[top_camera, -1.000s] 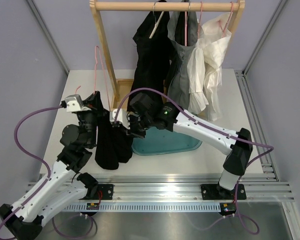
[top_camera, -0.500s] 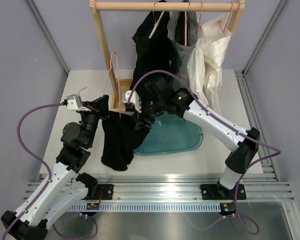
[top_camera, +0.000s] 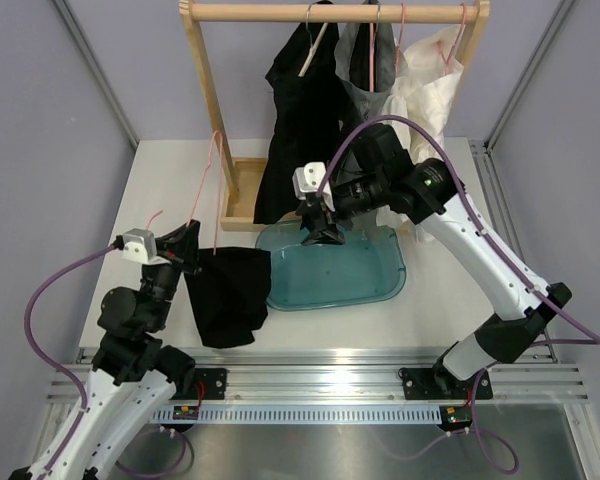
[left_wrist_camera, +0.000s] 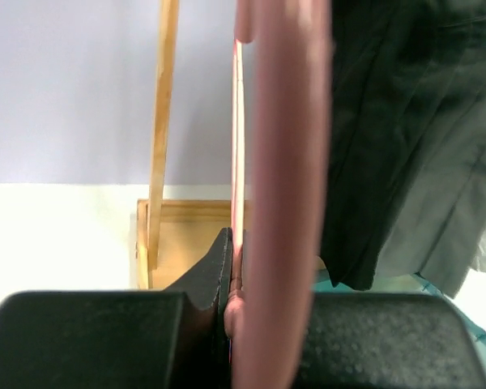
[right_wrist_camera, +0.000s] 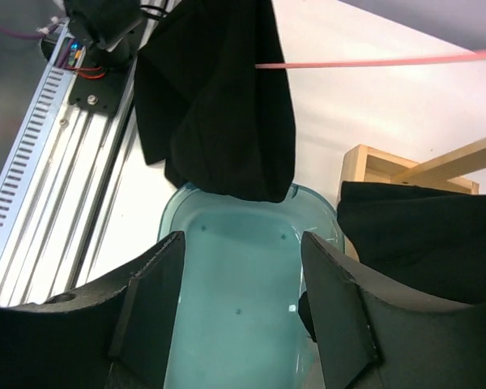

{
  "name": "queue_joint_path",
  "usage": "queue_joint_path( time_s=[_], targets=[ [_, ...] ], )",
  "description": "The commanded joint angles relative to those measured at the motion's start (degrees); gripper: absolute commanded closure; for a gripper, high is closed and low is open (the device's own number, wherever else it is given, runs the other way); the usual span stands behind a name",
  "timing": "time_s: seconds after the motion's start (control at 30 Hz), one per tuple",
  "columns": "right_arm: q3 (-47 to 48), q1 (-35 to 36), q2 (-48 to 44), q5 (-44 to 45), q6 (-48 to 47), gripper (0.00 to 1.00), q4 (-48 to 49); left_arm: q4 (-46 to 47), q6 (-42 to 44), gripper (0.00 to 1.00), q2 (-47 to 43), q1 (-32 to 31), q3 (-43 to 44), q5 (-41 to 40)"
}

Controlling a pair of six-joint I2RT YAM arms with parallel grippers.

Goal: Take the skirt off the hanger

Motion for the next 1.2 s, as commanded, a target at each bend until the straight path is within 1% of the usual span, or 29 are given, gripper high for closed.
queue_joint_path(
  time_s=[0.0, 0.03, 0.07, 0.1, 0.17, 0.2, 0.3, 0.37, 0.4, 0.47, 0.5, 0.53, 0.6, 0.67, 0.8, 0.93, 1.03, 1.13, 1.17],
  targets=[
    [0.2, 0.0, -3.8, -3.6, -8.6, 0.33, -5.5, 0.0, 5.1, 1.00, -0.9, 0.3, 1.4, 11.4],
    [0.5, 0.1, -5.6, -5.3, -15.1, 0.32, -7.5, -1.3, 6.8, 1.00, -0.7, 0.2, 1.9, 15.3],
    [0.7, 0.1, -6.2, -6.0, -18.2, 0.32, -9.5, -2.5, 8.3, 1.00, -0.2, 0.2, 2.6, 19.0],
    [1.3, 0.0, -7.0, -6.4, -21.6, 0.32, -12.3, -6.8, 9.6, 1.00, 0.8, 0.3, 3.4, 26.0],
    [2.7, 0.1, -8.4, -5.8, -22.9, 0.31, -14.4, -10.3, 13.2, 1.00, 1.7, 0.3, 5.8, 30.3],
    [2.7, 0.1, -8.7, -4.5, -23.0, 0.31, -15.1, -14.2, 14.4, 1.00, 2.6, 0.2, 6.6, 33.3],
    [0.5, 0.0, -11.7, -2.3, -21.9, 0.31, -13.4, -19.3, 18.1, 1.00, 3.2, 0.2, 8.8, 36.6],
    [-1.1, 0.0, -12.4, -1.7, -20.6, 0.31, -12.6, -20.8, 20.1, 1.00, 3.0, 0.3, 9.4, 37.1],
    [-1.6, 0.1, -12.7, -1.7, -20.1, 0.31, -12.3, -21.7, 20.8, 1.00, 2.9, 0.2, 9.5, 39.2],
    [-3.7, 0.0, -13.1, -2.0, -19.3, 0.31, -11.4, -21.5, 22.3, 1.00, 3.2, 0.3, 9.1, 43.0],
    [-4.4, 0.0, -12.8, -2.3, -18.3, 0.30, -10.0, -20.6, 22.5, 1.00, 3.9, 0.3, 8.9, 47.3],
    [-4.9, 0.1, -12.5, -2.5, -17.9, 0.30, -9.5, -20.2, 22.3, 1.00, 4.8, 0.2, 8.8, 49.6],
    [-5.4, 0.3, -11.1, -3.0, -16.9, 0.30, -8.5, -19.2, 21.7, 1.00, 8.8, 0.2, 9.4, 54.0],
    [-6.0, 0.6, -10.3, -2.3, -15.7, 0.30, -7.1, -18.4, 20.9, 1.00, 11.3, 0.2, 10.5, 55.6],
    [-6.7, 1.5, -7.7, 2.8, -12.6, 0.30, -3.7, -12.7, 18.9, 1.00, 14.9, 0.2, 11.5, 59.5],
    [-6.2, 3.8, -3.9, 2.9, -11.6, 0.31, -5.2, -11.1, 17.5, 1.00, 17.1, 0.2, 12.6, 59.9],
    [-8.1, 6.1, -2.0, 5.6, -11.0, 0.32, -4.3, -9.3, 16.4, 1.00, 17.5, 0.1, 12.3, 60.5],
    [-9.4, 7.4, -0.2, 8.0, -8.4, 0.37, -1.8, -7.6, 15.2, 1.00, 17.5, 0.2, 11.8, 61.2],
    [-9.0, 7.4, 0.5, 8.6, -7.9, 0.52, -1.2, -7.5, 15.1, 1.00, 17.5, 0.1, 11.6, 61.3]
  ],
)
